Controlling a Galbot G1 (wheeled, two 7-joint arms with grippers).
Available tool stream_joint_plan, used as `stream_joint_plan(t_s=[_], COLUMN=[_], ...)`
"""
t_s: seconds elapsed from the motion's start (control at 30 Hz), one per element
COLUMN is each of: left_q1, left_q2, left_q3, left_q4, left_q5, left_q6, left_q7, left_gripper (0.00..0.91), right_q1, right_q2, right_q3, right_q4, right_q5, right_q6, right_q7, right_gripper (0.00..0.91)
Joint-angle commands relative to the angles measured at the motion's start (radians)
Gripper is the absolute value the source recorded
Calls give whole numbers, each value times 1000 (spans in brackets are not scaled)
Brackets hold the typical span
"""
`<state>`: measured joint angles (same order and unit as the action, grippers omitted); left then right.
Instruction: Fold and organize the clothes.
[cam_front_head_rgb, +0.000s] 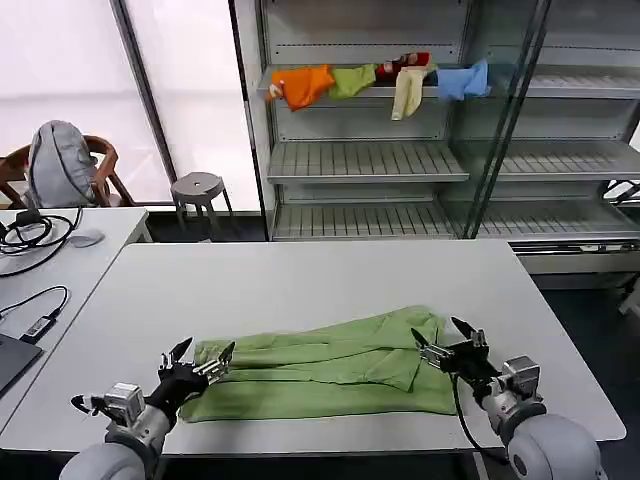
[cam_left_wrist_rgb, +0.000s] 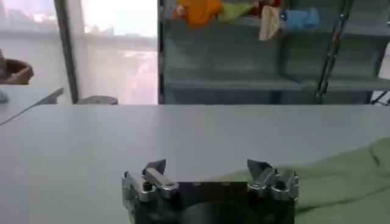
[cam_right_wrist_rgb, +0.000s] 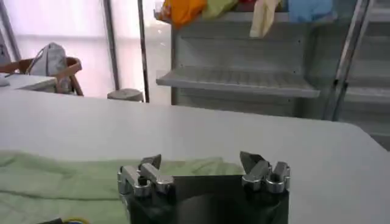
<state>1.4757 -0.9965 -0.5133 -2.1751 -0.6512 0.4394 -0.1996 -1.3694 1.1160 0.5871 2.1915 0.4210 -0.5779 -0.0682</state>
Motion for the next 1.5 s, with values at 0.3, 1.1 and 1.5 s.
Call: stream_joint_plan(t_s=[0.3,1.1,1.5], left_q1=[-18,-18,-27], left_q2=[-18,-31,4], left_q3=[118,172,31], left_q4=[56,77,124], left_q5=[12,76,277], left_q6=[47,57,73], left_q7=[-301,-297,-93], left_gripper=[907,20,20], right_q1=[-35,-47,-55], right_q2=[18,30,26], right_q3=[23,16,22], right_q4=[37,42,56], right_q5=[-86,-112,-111], right_q6=[14,24,25], right_q7=[-16,-11,-8], right_gripper=[907,907,907])
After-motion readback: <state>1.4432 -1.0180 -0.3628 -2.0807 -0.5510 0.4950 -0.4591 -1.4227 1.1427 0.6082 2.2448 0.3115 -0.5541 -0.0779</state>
